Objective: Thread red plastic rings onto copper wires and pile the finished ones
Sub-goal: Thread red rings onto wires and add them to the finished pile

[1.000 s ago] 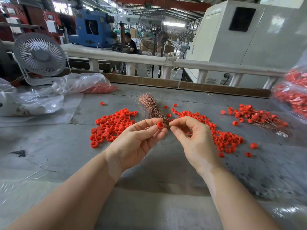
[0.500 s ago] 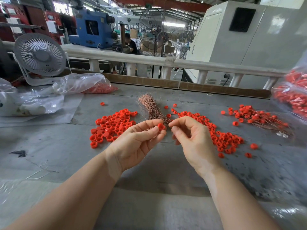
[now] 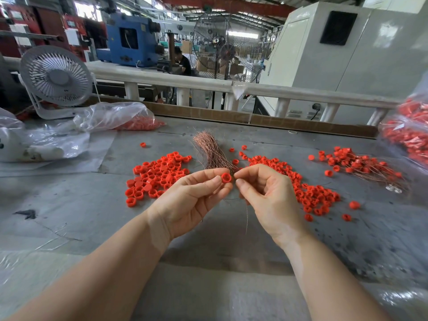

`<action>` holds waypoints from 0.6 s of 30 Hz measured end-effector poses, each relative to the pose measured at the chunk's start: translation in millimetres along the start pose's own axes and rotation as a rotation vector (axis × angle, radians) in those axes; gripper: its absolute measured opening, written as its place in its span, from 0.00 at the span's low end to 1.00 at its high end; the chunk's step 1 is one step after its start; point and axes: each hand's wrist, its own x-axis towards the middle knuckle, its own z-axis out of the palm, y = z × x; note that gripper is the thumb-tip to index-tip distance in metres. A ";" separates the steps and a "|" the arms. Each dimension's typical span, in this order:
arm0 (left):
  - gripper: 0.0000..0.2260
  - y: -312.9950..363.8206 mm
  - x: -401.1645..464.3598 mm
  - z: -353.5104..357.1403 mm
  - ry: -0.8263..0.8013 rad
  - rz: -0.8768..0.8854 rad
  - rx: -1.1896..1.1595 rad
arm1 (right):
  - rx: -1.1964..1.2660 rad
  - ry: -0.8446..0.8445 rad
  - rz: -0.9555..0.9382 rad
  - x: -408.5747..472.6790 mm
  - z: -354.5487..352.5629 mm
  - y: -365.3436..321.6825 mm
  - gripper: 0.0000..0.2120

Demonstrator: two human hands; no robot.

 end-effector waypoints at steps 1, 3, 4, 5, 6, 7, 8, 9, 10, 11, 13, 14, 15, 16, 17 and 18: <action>0.09 0.1 -0.2 0.0 0.001 0.001 -0.002 | 0.007 0.001 -0.003 -0.1 -0.1 -0.2 0.12; 0.09 0.2 -0.5 -0.2 0.005 0.003 -0.001 | 0.023 0.004 -0.007 -0.4 -0.1 -0.6 0.12; 0.09 0.1 -0.7 -0.2 0.006 0.003 0.002 | 0.030 0.003 -0.009 -0.6 -0.1 -0.7 0.12; 0.09 -0.1 -0.8 -0.2 0.007 0.002 0.005 | 0.034 0.000 -0.011 -0.9 -0.1 -0.8 0.12; 0.09 -0.3 -0.9 -0.3 0.008 0.001 0.010 | 0.035 -0.005 -0.013 -1.1 0.0 -0.9 0.12; 0.09 -0.4 -0.8 -0.4 0.008 0.001 0.015 | 0.033 -0.011 -0.015 -1.3 0.1 -1.3 0.12; 0.09 -0.5 -0.7 -0.5 0.009 0.002 0.021 | 0.030 -0.015 -0.016 -1.5 0.3 -1.6 0.12; 0.09 -0.6 -0.6 -0.7 0.009 0.004 0.030 | 0.030 -0.018 -0.018 -1.6 0.3 -1.9 0.12; 0.09 -0.7 -0.4 -0.8 0.009 0.007 0.038 | 0.030 -0.018 -0.020 -1.6 0.3 -2.1 0.12; 0.09 -0.9 -0.3 -1.0 0.009 0.009 0.044 | 0.031 -0.017 -0.021 -1.6 0.2 -2.5 0.12; 0.09 -1.4 -0.1 -1.3 0.007 0.011 0.052 | 0.032 -0.007 -0.022 -1.5 0.3 -3.0 0.12; 0.09 -1.5 0.0 -1.4 0.007 0.013 0.054 | 0.032 0.003 -0.022 -1.3 0.2 -3.1 0.11; 0.09 -1.6 0.1 -1.4 0.006 0.013 0.055 | 0.035 0.014 -0.022 -1.1 0.0 -3.3 0.11; 0.09 -1.7 0.3 -1.5 0.006 0.014 0.056 | 0.038 0.025 -0.021 -0.8 -0.3 -3.4 0.11; 0.09 -1.6 0.5 -1.6 0.006 0.013 0.055 | 0.041 0.034 -0.019 -0.6 -0.5 -3.4 0.11; 0.09 -1.5 0.7 -1.6 0.008 0.014 0.054 | 0.041 0.041 -0.017 -0.4 -0.5 -3.3 0.11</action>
